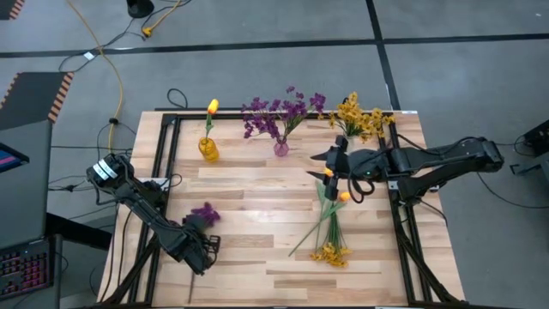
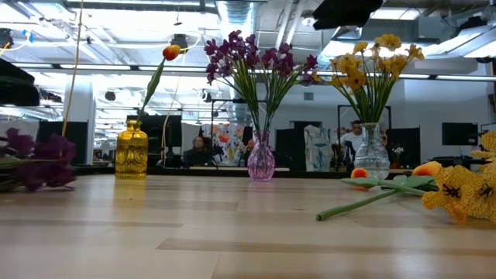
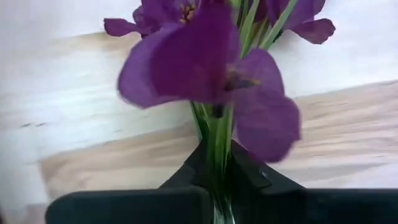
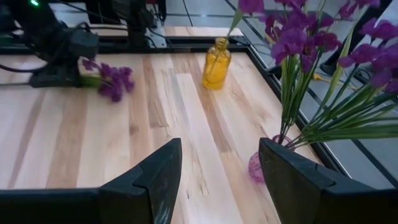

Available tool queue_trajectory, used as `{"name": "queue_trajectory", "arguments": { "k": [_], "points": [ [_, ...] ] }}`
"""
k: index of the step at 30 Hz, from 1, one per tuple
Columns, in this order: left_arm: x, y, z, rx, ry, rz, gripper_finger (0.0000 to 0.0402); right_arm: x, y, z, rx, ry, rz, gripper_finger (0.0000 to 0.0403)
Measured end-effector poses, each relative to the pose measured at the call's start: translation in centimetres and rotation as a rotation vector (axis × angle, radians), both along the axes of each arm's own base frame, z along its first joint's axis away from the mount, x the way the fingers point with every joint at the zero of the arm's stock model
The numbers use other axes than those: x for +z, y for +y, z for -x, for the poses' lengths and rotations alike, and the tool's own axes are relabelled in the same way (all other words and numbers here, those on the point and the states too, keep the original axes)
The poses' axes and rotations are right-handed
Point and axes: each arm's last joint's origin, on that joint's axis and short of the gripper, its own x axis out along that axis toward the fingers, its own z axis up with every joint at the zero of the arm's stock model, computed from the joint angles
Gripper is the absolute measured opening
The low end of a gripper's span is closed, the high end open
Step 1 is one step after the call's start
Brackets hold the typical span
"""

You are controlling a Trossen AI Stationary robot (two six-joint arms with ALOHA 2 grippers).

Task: Sort flowers into vase by color
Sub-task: Put the violet flowers into the violet vase

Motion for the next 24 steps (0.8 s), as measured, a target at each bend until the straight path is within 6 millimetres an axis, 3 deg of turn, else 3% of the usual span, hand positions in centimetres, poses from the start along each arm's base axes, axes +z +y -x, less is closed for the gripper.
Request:
{"name": "queue_trajectory", "arguments": {
  "k": [9,16,24],
  "points": [
    [0.1,0.3,-2.2,-0.049,-0.214,-0.045,0.0011,1.5,0.5,3.0,0.040,-0.028,-0.016,0.0239],
    [0.9,1.5,-6.3,-0.211,-0.516,-0.160,0.0011,1.9,0.3,4.7,0.027,-0.029,-0.056,0.0239],
    [3.3,4.6,-11.5,-0.445,-0.779,-0.405,0.0011,1.9,0.2,5.5,0.019,-0.006,-0.066,0.0239]
  ]
}}
